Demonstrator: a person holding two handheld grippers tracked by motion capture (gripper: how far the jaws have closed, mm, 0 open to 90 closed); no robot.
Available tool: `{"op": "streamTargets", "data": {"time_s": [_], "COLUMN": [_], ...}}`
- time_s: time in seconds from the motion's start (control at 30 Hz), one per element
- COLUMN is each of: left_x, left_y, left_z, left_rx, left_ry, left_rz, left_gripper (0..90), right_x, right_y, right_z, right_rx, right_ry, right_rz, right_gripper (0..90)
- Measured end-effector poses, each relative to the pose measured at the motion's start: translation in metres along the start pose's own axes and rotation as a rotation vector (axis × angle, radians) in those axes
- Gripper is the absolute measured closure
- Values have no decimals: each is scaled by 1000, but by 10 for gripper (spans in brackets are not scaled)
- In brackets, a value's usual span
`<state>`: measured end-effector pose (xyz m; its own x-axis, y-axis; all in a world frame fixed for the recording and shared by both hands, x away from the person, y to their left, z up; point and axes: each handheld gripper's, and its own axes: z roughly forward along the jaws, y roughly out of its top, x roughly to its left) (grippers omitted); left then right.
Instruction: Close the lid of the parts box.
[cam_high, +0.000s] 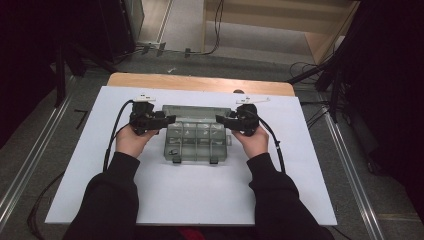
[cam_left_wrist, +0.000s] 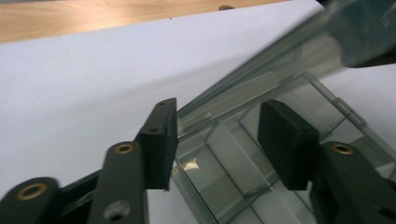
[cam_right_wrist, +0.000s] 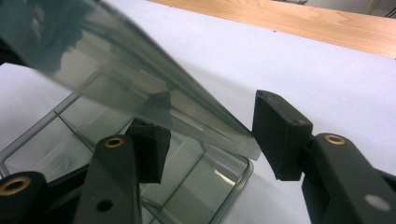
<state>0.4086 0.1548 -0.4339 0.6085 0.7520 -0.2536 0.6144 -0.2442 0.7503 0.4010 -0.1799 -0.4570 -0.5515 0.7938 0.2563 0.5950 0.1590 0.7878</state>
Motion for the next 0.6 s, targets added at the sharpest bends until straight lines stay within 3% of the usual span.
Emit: {"op": "streamTargets", "data": {"time_s": [0.1, 0.3, 0.43, 0.6], "left_x": [1, 1, -4, -16], "left_y": [1, 1, 3, 10], "left_z": [-6, -17, -22, -29], "left_rx": [30, 81, 107, 86], "left_ry": [-12, -35, -78, -91], "left_rz": [-26, -32, -22, 3], "left_gripper": [562, 699, 873, 897], "right_x": [1, 1, 1, 1], "right_y": [-1, -2, -3, -5], "right_z": [-1, -2, -2, -3], "right_rx": [3, 1, -3, -4], "right_ry": [-2, 1, 12, 17], "right_rz": [-10, -14, -17, -29], "right_gripper": [453, 448, 443, 425]}}
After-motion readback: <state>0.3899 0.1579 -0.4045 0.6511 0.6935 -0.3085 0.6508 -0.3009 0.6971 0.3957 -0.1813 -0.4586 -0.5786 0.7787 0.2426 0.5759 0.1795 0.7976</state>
